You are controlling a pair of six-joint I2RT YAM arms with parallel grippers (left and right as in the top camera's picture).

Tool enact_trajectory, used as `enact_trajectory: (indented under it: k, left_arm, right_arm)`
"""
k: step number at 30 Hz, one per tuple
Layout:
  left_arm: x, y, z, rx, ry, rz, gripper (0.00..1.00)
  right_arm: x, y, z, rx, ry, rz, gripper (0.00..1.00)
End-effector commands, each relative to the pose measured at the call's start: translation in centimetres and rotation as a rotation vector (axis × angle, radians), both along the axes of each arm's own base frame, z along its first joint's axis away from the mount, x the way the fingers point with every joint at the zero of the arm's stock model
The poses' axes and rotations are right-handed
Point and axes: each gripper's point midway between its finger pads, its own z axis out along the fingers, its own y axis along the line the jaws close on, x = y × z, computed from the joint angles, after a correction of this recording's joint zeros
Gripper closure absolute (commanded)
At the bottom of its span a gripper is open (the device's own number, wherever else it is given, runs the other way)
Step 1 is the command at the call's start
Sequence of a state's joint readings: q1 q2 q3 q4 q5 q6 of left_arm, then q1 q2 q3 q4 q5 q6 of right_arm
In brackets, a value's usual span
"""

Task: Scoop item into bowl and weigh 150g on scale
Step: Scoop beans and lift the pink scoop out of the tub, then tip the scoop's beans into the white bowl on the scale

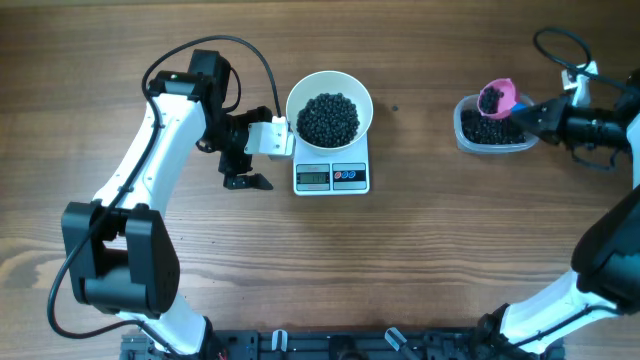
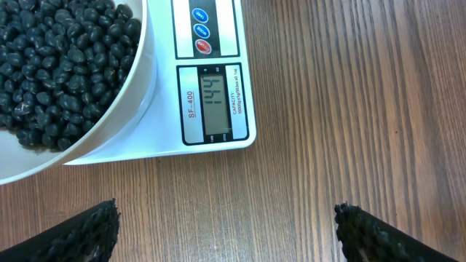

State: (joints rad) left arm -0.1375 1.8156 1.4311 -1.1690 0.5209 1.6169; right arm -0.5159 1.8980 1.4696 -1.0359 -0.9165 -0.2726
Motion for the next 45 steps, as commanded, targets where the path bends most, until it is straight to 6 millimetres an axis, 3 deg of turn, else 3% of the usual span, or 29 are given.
enact_trajectory:
  k: [1,4,7,19,22,26,33,35,45]
  left_arm:
    - [-0.2,-0.1,-0.2,0.0,0.009,-0.001,0.0]
    - [-0.2,-0.1,-0.2,0.0,0.009,-0.001,0.0]
    - [-0.2,-0.1,-0.2,0.0,0.009,-0.001,0.0]
    - [-0.2,-0.1,-0.2,0.0,0.009,-0.001,0.0]
    - [-0.2,-0.1,-0.2,0.0,0.009,-0.001,0.0]
    - [-0.2,-0.1,-0.2,0.0,0.009,-0.001,0.0]
    - [-0.2,-0.1,-0.2,0.0,0.009,-0.001,0.0]
    - [-0.2,-0.1,-0.2,0.0,0.009,-0.001,0.0]
    - [-0.2,-0.1,-0.2,0.0,0.009,-0.001,0.0]
  right_arm:
    - [0.2,2.7,5.8,0.072,-0.221,0.091,0.96]
    - [0.2,4.3,6.4,0.077,-0.239,0.131,0.96]
    - [0.2,7.2,6.5,0.075,-0.252,0.212,0.96]
    - [-1.6,22.7,6.3,0.046,-0.348,0.638,0.96]
    - [-1.1,24.8,4.9,-0.095,-0.385,0.698,0.96]
    - [-0.4,26.2,4.2,-0.203,-0.434,0.729,0.96]
    - [0.7,26.5,4.7,-0.408,-0.506,0.743,0.96]
    - [1.2,26.3,4.9,-0.55,-0.538,0.734,0.96]
    - [2.3,27.1,8.9,-1.019,-0.746,0.711,0.96]
